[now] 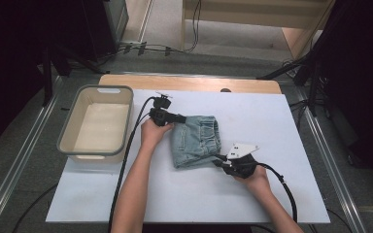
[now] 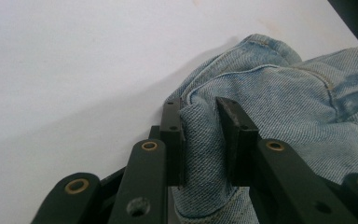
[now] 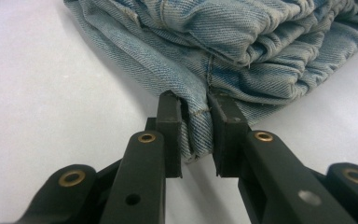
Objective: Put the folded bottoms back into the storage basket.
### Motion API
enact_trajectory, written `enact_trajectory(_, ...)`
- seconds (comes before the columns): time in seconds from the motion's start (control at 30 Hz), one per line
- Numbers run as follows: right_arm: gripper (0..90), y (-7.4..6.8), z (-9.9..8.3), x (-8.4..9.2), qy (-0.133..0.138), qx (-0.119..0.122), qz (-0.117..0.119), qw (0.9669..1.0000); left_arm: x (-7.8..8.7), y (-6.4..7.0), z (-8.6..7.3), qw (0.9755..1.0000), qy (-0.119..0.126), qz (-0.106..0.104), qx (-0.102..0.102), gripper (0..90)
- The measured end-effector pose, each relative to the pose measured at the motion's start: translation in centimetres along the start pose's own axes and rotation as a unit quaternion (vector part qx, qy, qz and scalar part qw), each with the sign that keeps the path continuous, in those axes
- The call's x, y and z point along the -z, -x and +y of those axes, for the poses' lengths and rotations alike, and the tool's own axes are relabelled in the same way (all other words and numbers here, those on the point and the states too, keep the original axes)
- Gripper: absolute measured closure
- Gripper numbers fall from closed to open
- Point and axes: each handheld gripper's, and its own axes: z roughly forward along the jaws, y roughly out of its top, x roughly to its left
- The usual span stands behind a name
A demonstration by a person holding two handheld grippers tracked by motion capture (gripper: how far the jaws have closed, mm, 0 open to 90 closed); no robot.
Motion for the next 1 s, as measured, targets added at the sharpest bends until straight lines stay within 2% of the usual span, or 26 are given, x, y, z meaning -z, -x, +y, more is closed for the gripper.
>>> enact_trajectory(0.17, 76.0, 0.2, -0.1, 0.0, 0.008, -0.014, 0.007, 0.9998, 0.3, 0.7, 0.2, 0.9996, 0.002, 0.013, -0.026, 74.2)
enact_trajectory(0.33, 76.8, 0.4, -0.1, 0.1, 0.012, -0.027, 0.015, 0.9994, 0.5, 1.0, 0.2, 0.9992, 0.006, 0.019, -0.034, 74.2)
enact_trajectory(0.5, 77.1, 0.9, -0.3, 0.2, 0.030, -0.059, 0.033, 0.9973, 0.7, 1.4, 0.3, 0.9984, 0.011, 0.021, -0.051, 74.2)
enact_trajectory(0.6, 77.1, 0.8, -0.2, 0.4, 0.040, -0.069, 0.035, 0.9962, 0.8, 1.6, 0.3, 0.9977, 0.013, 0.025, -0.062, 74.2)
enact_trajectory(0.8, 77.2, 0.7, 0.1, 0.8, 0.057, -0.074, 0.039, 0.9949, 1.2, 2.3, 0.5, 0.9961, 0.017, 0.031, -0.081, 74.3)
enact_trajectory(1.0, 77.3, 0.7, 0.4, 1.2, 0.070, -0.075, 0.045, 0.9937, 1.5, 2.8, 0.7, 0.9950, 0.025, 0.034, -0.091, 74.3)
